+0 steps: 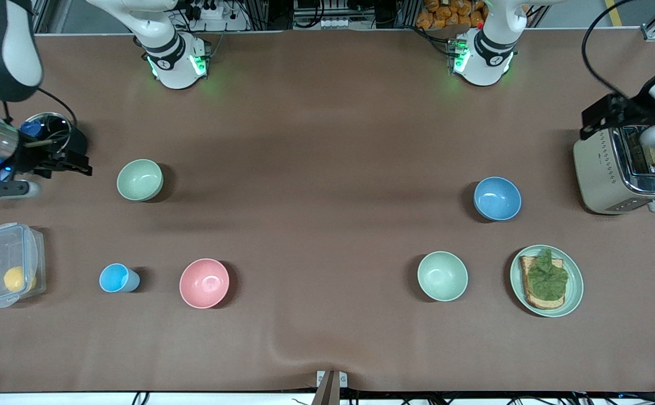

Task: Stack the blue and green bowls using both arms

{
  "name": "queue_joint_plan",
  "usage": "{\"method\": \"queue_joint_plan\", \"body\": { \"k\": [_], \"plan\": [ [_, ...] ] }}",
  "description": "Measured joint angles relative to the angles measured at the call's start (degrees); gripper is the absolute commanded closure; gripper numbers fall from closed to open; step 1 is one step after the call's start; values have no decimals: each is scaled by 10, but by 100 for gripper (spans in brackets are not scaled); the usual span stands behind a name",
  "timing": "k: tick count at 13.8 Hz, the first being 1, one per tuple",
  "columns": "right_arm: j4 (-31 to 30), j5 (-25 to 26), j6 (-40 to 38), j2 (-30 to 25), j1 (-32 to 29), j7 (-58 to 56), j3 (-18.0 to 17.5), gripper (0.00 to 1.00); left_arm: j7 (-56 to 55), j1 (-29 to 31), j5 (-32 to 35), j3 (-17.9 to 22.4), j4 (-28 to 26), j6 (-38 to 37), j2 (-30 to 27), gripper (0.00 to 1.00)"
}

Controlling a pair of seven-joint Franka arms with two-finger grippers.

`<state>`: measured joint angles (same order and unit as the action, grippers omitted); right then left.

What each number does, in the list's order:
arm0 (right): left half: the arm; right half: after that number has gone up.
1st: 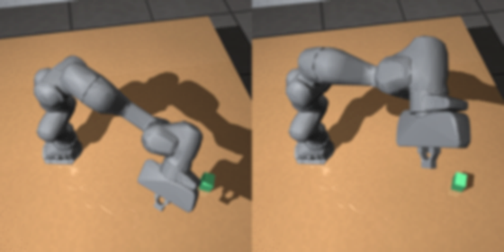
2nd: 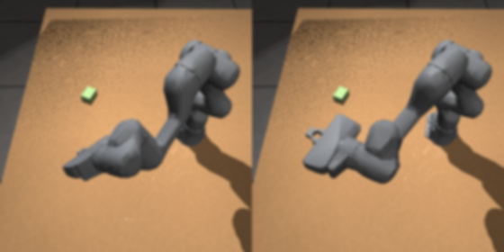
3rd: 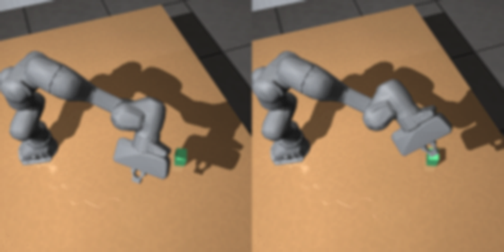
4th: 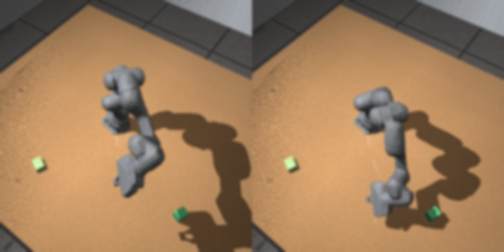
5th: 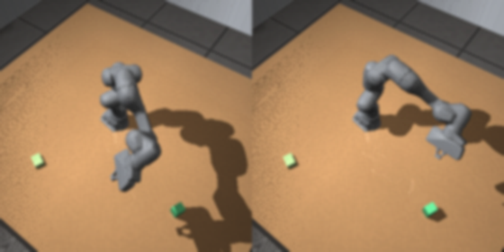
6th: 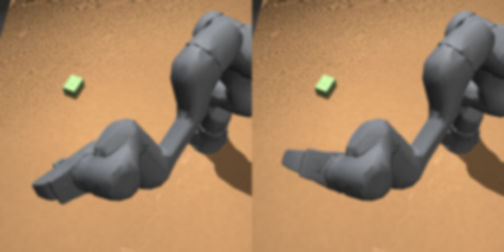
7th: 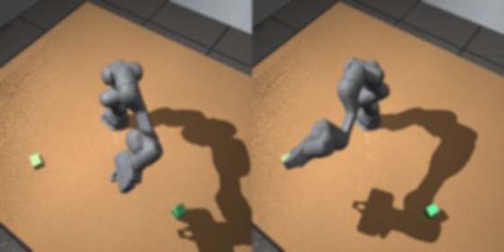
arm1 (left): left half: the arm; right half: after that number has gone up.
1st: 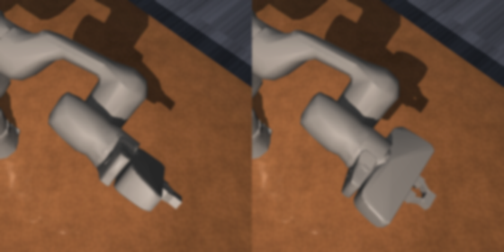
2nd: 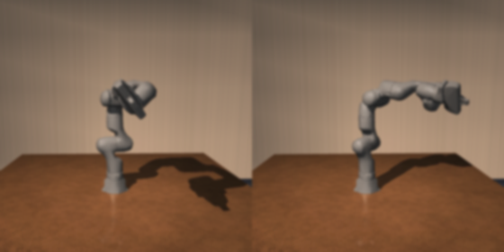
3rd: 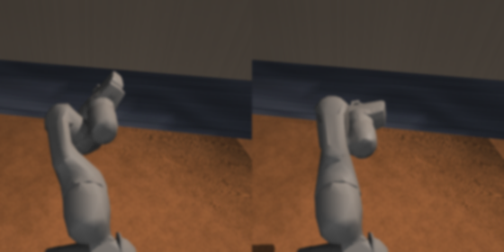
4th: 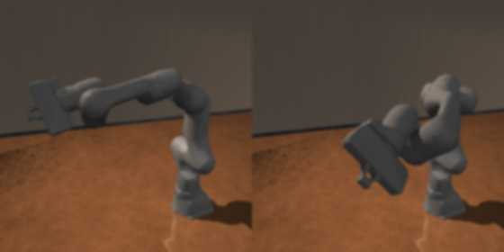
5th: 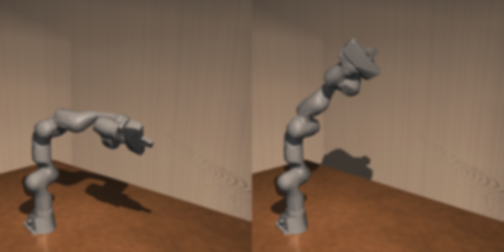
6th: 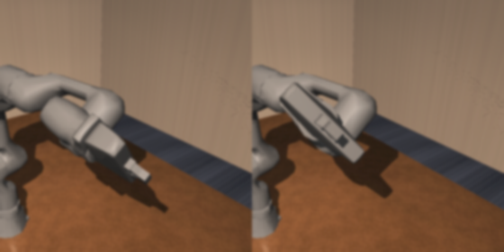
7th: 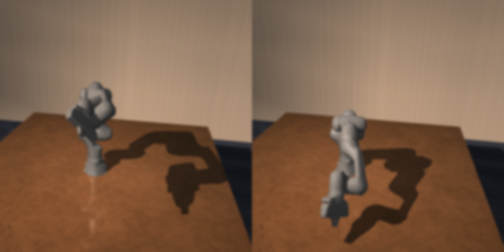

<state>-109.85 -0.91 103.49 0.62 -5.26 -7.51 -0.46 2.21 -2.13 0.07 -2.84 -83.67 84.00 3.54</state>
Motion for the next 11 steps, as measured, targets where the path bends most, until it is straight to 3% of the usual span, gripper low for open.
{"method": "queue_joint_plan", "body": {
  "k": [6, 11],
  "plan": [
    [-116, 0, 118, -5, -6, -40, 0, 0, 0, 0, -17, 0, -6, 52, 125, 0],
    [-192, 0, 213, -5, -29, -86, 1, 0, -2, 2, -17, 1, -46, 89, 181, 0]
  ]
}}
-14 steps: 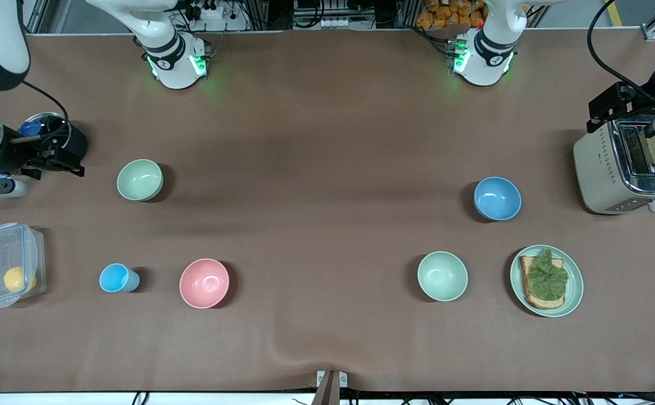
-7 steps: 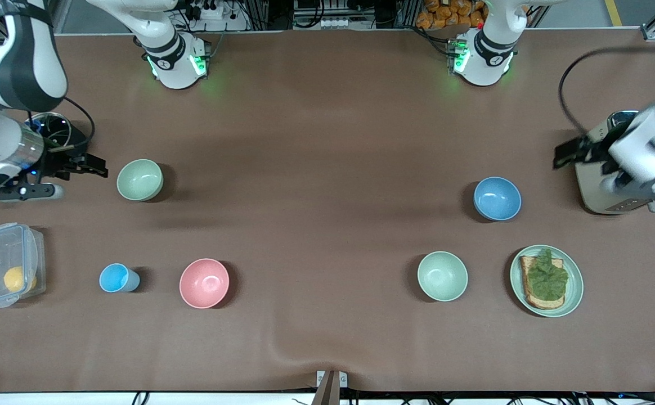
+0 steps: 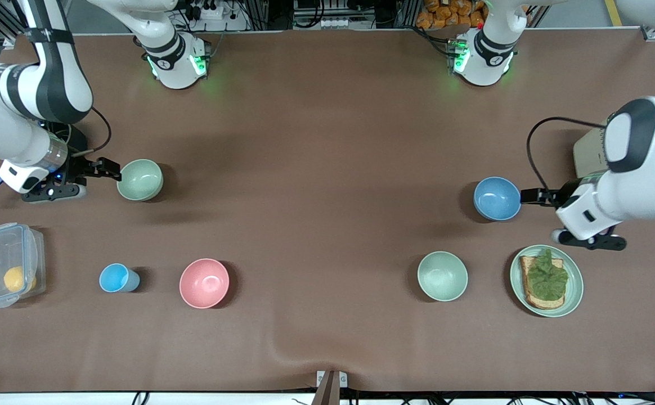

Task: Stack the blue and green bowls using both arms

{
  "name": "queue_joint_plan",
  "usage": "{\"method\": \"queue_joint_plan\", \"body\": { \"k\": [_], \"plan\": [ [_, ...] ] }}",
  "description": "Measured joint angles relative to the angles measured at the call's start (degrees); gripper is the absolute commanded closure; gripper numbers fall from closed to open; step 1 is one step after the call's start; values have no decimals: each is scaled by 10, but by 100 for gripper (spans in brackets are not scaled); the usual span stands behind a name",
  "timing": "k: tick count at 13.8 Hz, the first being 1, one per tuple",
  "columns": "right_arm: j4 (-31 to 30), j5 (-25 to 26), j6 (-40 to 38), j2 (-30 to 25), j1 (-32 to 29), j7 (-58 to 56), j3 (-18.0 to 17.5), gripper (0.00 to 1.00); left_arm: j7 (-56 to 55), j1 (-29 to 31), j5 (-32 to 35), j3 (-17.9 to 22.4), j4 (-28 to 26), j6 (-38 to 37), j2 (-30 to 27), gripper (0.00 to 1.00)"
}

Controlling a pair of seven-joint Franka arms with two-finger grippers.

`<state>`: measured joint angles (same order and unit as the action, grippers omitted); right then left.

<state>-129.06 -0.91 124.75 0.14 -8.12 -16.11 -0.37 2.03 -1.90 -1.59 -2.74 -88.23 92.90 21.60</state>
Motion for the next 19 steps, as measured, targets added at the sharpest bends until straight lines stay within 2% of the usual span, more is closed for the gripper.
{"method": "queue_joint_plan", "body": {
  "k": [4, 5, 8, 9, 13, 15, 16, 17, 18, 19],
  "plan": [
    [-67, 0, 91, 11, -42, -42, 1, 0, -1, 37, 0, 4, -99, 86, 11, 0],
    [-81, 0, 115, 19, -50, -51, 1, 6, -1, 46, 0, 5, -126, 110, 12, 0],
    [-100, 0, 156, 47, -62, -63, 1, 17, -1, 67, 1, 6, -195, 184, 17, 0],
    [-101, 0, 165, 55, -63, -64, 1, 25, -1, 68, 1, 6, -209, 197, 21, 0],
    [-105, 0, 213, 89, -76, -69, 1, 28, -1, 74, 1, 6, -224, 229, 62, 0],
    [-113, 0, 241, 103, -78, -71, 1, 43, -1, 74, 1, 6, -224, 243, 80, 0],
    [-119, 0, 254, 108, -78, -71, 1, 53, -1, 74, 1, 5, -223, 246, 84, 0],
    [-124, 0, 264, 111, -78, -71, 1, 67, -1, 73, 1, 5, -223, 249, 87, 16],
    [-128, 0, 267, 112, -78, -71, 1, 76, -1, 73, 1, 4, -223, 252, 87, 53],
    [-128, 0, 268, 112, -78, -71, 1, 84, -1, 72, 1, 3, -223, 254, 87, 78]
  ]
}}
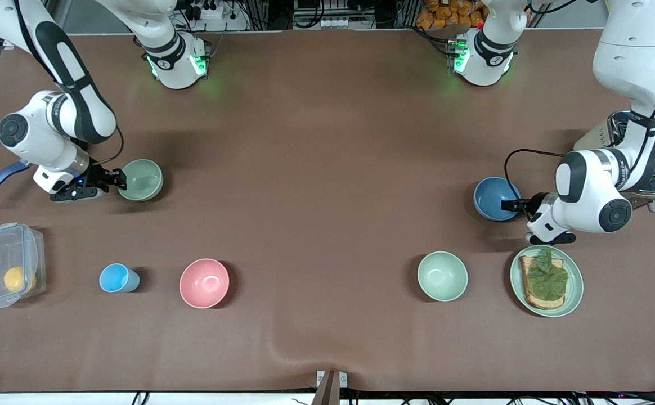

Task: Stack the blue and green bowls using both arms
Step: 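Grasp the blue bowl with the left gripper while the right gripper grasps the green bowl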

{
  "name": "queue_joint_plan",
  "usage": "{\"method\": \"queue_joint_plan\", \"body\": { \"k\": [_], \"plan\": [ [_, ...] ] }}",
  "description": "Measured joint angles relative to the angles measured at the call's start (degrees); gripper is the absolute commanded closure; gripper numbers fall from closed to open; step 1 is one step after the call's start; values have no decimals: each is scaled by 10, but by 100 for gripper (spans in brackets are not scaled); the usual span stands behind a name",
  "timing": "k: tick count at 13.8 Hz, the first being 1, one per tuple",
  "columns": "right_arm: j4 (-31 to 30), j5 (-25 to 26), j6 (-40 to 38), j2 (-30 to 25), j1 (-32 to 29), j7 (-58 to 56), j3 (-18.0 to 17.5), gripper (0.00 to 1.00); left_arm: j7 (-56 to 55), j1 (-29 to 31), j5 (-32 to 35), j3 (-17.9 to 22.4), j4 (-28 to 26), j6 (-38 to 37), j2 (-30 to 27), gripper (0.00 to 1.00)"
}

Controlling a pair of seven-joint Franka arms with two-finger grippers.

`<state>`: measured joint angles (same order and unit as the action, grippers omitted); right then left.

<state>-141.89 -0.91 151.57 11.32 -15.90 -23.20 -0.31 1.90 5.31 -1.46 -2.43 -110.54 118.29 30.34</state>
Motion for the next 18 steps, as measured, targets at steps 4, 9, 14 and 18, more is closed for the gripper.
{"method": "queue_joint_plan", "body": {
  "k": [4, 9, 14, 18],
  "plan": [
    [0, -1, 0, 0, 0, 0, 0, 100, 0, -1, 0, -2, 1, 1, 0, 100],
    [2, -61, -25, -3, -1, 0, -2, 100, 3, -11, 0, -5, 8, -3, -15, 100],
    [68, -73, -165, -6, 9, 28, -11, 100, 2, -14, 1, -19, 14, -52, -106, 100],
    [105, -77, -233, -26, 44, 105, -13, 100, -1, -14, 1, -33, 12, -76, -161, 100]
  ]
}}
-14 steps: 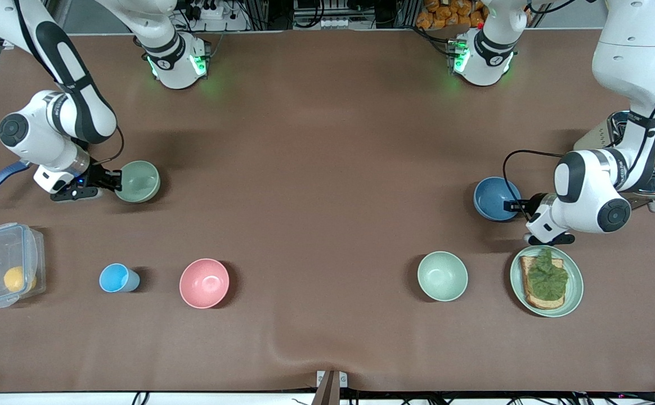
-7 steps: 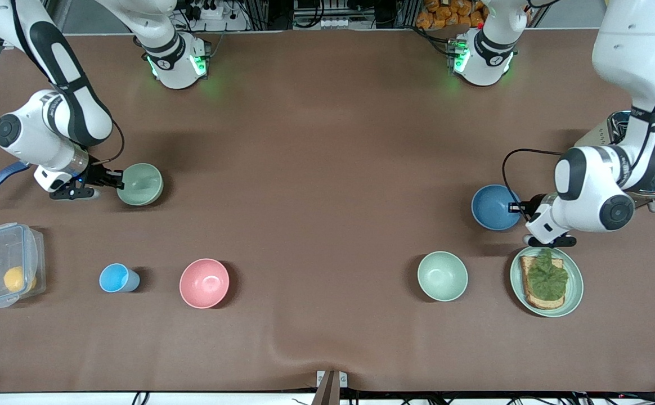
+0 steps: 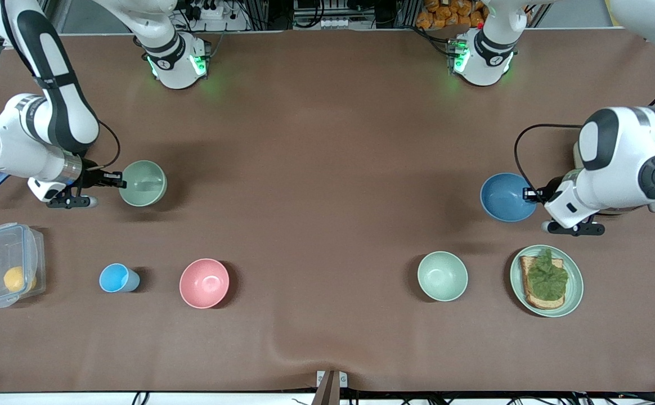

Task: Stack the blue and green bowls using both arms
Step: 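Grasp the blue bowl with the left gripper while the right gripper grasps the green bowl, then carry the blue bowl and the green bowl toward each other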

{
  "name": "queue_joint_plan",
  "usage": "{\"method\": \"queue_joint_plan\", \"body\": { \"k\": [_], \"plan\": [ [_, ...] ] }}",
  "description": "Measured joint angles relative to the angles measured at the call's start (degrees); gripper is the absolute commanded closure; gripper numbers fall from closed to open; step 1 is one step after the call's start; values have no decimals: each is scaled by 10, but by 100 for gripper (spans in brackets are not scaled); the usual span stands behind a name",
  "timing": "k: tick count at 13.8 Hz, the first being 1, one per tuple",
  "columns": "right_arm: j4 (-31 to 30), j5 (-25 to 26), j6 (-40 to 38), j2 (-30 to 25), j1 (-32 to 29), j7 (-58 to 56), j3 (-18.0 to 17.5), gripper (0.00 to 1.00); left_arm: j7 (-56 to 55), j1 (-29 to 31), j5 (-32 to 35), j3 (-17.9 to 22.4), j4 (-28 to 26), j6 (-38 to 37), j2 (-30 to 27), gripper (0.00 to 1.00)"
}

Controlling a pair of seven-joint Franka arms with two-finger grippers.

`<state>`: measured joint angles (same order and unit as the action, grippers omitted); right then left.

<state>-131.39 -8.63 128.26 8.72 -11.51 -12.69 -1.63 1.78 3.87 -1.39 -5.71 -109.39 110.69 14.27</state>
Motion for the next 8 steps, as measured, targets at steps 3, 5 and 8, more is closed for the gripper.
{"method": "queue_joint_plan", "body": {
  "k": [3, 5, 8],
  "plan": [
    [0, -1, -20, -24, 61, 109, -2, 100, -20, 0, -2, -14, -4, 0, -9, 100],
    [0, -2, -24, -39, 108, 194, -3, 100, -41, -1, -2, -28, -5, 0, -9, 100],
    [1, -9, -23, -50, 181, 315, -4, 100, -53, -1, -3, -41, -4, 0, -9, 100]
  ]
}}
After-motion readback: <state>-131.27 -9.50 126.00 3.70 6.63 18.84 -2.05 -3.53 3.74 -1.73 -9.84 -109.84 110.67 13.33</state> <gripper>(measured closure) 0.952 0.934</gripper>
